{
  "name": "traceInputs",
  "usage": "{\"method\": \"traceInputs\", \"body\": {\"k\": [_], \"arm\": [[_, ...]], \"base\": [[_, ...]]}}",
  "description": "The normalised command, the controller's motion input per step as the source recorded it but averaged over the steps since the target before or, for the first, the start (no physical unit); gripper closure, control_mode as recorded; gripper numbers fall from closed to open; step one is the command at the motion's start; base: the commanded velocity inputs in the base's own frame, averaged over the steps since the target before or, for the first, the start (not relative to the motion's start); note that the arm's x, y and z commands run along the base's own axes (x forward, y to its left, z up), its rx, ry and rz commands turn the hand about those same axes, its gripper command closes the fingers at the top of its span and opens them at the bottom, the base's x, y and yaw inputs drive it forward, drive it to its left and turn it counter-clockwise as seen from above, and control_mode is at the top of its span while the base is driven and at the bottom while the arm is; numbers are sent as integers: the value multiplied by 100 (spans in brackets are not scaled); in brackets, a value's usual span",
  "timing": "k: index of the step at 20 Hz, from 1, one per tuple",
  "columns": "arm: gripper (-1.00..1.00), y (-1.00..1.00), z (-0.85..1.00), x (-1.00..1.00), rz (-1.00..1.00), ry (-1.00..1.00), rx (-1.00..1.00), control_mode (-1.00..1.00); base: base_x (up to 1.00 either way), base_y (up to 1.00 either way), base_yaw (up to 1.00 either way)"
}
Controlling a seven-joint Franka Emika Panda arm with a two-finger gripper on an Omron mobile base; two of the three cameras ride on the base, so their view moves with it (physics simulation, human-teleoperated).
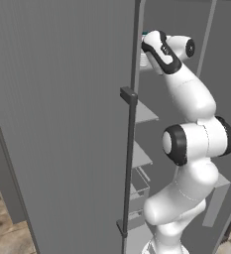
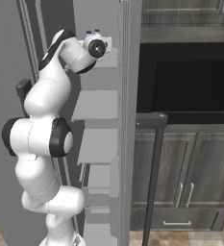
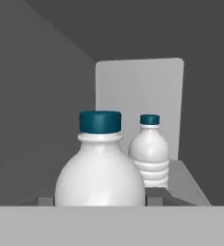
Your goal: Take the bottled waters from the counter and place them in the freezer to freeze. Close the freezer door after placing the bottles.
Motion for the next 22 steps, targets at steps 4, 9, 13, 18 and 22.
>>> {"method": "traceInputs", "body": {"k": [4, 9, 13, 18, 22], "arm": [[100, 0, -20, 0, 0, 0, 0, -100], [100, 0, -20, 0, 0, 0, 0, -100], [100, 0, -12, 0, 0, 0, 0, -100], [100, 0, -7, 10, 0, 0, 0, -100], [100, 0, -8, 26, 0, 0, 0, -100]], "base": [[0, 0, 0], [0, 0, 0], [0, 0, 0], [0, 0, 0], [0, 0, 0]]}}
